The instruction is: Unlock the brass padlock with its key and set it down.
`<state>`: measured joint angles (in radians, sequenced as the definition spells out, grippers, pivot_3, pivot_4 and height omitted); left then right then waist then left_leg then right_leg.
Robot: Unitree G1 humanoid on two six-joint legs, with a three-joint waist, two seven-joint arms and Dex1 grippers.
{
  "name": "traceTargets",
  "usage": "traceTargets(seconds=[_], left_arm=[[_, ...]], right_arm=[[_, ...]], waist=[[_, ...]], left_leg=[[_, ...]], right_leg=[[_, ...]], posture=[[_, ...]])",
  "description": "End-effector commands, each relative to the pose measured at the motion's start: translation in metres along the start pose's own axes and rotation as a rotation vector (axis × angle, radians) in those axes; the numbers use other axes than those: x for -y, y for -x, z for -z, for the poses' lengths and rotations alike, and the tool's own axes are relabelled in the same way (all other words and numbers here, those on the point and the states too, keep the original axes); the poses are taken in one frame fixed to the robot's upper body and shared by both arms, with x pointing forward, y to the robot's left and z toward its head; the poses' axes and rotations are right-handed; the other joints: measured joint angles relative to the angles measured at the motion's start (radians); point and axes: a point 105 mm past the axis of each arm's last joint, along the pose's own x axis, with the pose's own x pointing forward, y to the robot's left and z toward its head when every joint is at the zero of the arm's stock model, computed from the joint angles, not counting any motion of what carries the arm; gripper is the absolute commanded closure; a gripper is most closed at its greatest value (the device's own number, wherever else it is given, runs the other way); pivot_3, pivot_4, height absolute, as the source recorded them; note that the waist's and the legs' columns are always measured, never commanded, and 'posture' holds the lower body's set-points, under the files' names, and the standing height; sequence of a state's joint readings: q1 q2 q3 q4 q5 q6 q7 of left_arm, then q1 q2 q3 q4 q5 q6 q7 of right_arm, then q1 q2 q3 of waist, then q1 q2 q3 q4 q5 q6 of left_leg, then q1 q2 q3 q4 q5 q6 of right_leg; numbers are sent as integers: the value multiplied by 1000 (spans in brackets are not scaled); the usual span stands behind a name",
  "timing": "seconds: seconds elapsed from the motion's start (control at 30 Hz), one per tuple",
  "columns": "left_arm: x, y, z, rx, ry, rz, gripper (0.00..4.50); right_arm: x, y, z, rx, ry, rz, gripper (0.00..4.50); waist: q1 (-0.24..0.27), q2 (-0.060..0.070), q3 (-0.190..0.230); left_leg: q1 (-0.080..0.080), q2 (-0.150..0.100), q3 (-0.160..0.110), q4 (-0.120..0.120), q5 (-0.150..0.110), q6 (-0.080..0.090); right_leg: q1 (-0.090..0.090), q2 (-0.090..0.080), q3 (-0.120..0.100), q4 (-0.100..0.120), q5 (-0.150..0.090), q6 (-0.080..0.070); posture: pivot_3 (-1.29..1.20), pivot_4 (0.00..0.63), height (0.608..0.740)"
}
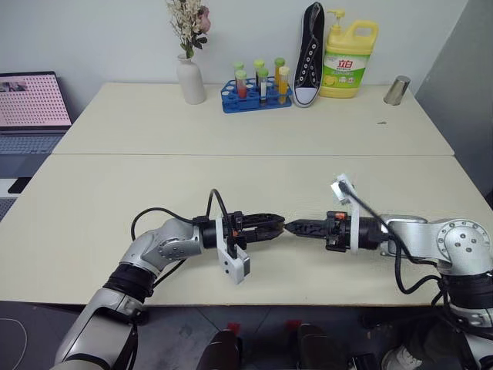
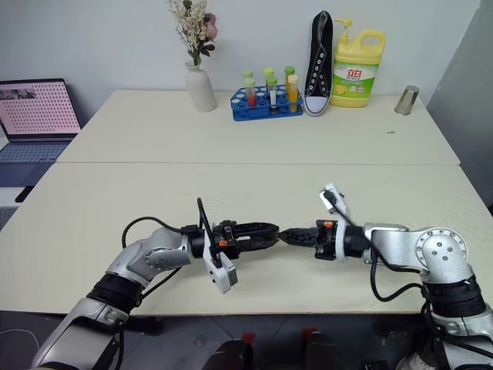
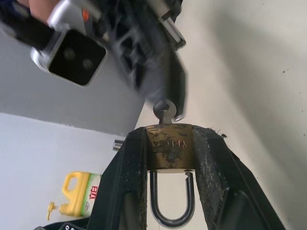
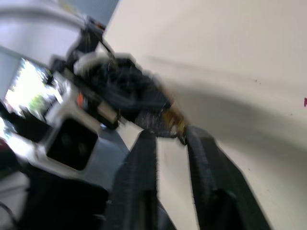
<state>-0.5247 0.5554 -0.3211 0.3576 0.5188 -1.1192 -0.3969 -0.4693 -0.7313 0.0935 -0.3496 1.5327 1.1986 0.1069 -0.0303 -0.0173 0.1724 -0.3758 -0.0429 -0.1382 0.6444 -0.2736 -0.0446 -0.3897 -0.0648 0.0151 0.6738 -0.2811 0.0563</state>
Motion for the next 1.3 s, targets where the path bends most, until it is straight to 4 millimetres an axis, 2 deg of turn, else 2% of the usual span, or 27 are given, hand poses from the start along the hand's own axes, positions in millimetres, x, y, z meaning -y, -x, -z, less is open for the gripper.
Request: traceTargets(seconds=[0.03,0.2,0.23,0.47,0.83,0.93,1.0,1.2,1.27,1.3], left_arm=[[-14,0,-3,22,-9,-58,3524],[-16,1,-6,40,-3,-72,3524],[-16,1,-6,42,-2,-75,3524],[-17,-2,-12,76,8,-79,3524],[-18,-2,-11,75,10,-74,3524],[-17,-1,-11,73,13,-72,3524],[-16,-1,-12,74,16,-70,3524],[-16,-1,-12,73,23,-71,3524],[-16,-1,-12,71,24,-71,3524],[-16,-1,-12,71,25,-72,3524]], right_arm=[[-4,4,-4,9,155,-16,2075],[11,18,-11,47,284,37,248],[11,19,-12,54,297,32,24],[1,5,-13,121,292,-29,0],[3,-10,-17,143,298,-40,0],[4,-12,-19,150,288,-43,619],[4,-12,-20,159,271,-56,1247],[2,-13,-21,159,260,-73,3626],[1,-14,-21,155,265,-74,4292],[1,-14,-21,155,265,-75,4350]], waist=[[0,0,0],[1,0,0],[1,0,0],[0,0,0],[1,0,0],[1,0,0],[1,0,0],[1,0,0],[1,0,0],[1,0,0]], left_leg=[[0,0,0,0,0,0],[0,-1,0,0,0,0],[0,-1,0,0,0,0],[0,0,0,0,0,0],[0,-1,0,0,0,0],[0,-1,0,0,0,0],[0,-1,0,0,0,0],[0,-1,0,0,0,0],[0,-1,0,0,0,0],[0,-1,0,0,0,0]], right_leg=[[0,0,0,0,0,0],[0,0,0,0,0,0],[0,0,0,-1,0,0],[0,0,0,0,0,0],[0,0,0,0,0,0],[0,0,0,0,0,0],[0,0,0,0,0,0],[0,0,0,0,0,0],[0,0,0,0,0,0],[0,0,0,0,0,0]], posture=[[0,150,740],[0,150,740],[0,150,740],[0,150,740],[0,150,740],[0,150,740],[0,150,740],[0,150,740],[0,150,740],[0,150,740]])
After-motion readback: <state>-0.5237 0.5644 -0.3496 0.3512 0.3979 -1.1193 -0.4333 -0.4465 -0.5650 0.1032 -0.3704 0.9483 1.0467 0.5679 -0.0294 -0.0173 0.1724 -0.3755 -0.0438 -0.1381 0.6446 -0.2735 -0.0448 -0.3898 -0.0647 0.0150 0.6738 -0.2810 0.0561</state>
